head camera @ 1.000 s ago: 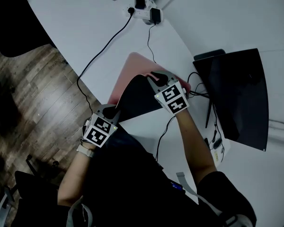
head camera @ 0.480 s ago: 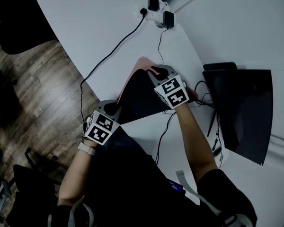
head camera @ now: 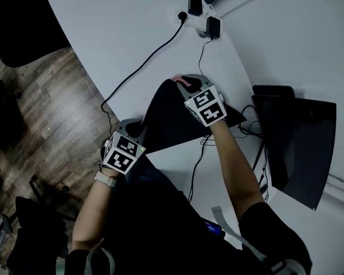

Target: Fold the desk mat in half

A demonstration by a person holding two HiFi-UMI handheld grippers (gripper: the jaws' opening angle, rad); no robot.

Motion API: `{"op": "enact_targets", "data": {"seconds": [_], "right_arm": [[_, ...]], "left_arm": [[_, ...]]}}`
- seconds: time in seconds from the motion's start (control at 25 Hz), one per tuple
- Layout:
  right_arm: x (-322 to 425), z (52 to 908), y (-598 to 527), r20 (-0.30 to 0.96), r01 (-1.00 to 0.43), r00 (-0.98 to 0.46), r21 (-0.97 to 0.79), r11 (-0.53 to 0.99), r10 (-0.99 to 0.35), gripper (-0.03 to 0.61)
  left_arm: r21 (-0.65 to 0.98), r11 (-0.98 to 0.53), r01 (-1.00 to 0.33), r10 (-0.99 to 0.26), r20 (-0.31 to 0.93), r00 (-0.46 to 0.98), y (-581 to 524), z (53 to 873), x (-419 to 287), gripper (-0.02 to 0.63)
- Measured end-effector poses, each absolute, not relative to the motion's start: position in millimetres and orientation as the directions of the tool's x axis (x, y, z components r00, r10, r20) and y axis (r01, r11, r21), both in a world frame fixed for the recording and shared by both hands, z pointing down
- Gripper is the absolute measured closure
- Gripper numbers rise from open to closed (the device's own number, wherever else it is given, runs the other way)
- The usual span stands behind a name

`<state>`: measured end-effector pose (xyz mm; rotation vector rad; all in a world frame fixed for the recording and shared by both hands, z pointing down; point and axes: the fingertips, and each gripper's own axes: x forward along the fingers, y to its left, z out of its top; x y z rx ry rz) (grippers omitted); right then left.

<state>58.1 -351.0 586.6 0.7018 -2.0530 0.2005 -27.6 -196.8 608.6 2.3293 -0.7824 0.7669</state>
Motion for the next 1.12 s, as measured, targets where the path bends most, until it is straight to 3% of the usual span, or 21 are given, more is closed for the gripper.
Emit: {"op": "enact_targets", "data": {"seconds": [0.56, 0.72, 0.76, 1.12], "right_arm": [[37.1, 611.4, -382.1, 0.810, -0.530, -0.469, 0.060, 0.846, -0.352, 0.446], [35.4, 612.9, -393.2, 0.799, -0.541, -0.469, 0.077, 0.838, -0.376, 0.450], [36.4, 613.6, -395.7, 0.799, -0.541, -0.462, 0.091, 0.836, -0.385, 0.490], [39.9, 625.5, -403.3, 0.800, -0.532, -0.462, 0.095, 0.842, -0.383, 0.487]], "left_arm": [[0.317, -0.666, -0.675, -0.316, 0.700, 0.640, -210.5, 627.2, -30.5, 0.574], [0.318, -0.659, -0.682, -0.316, 0.706, 0.634, -210.5, 631.6, -31.1, 0.574], [0.316, -0.658, -0.683, -0.316, 0.708, 0.632, -210.0, 632.7, -31.3, 0.574], [0.317, -0.648, -0.693, -0.319, 0.713, 0.624, -210.8, 638.5, -30.9, 0.569]]}}
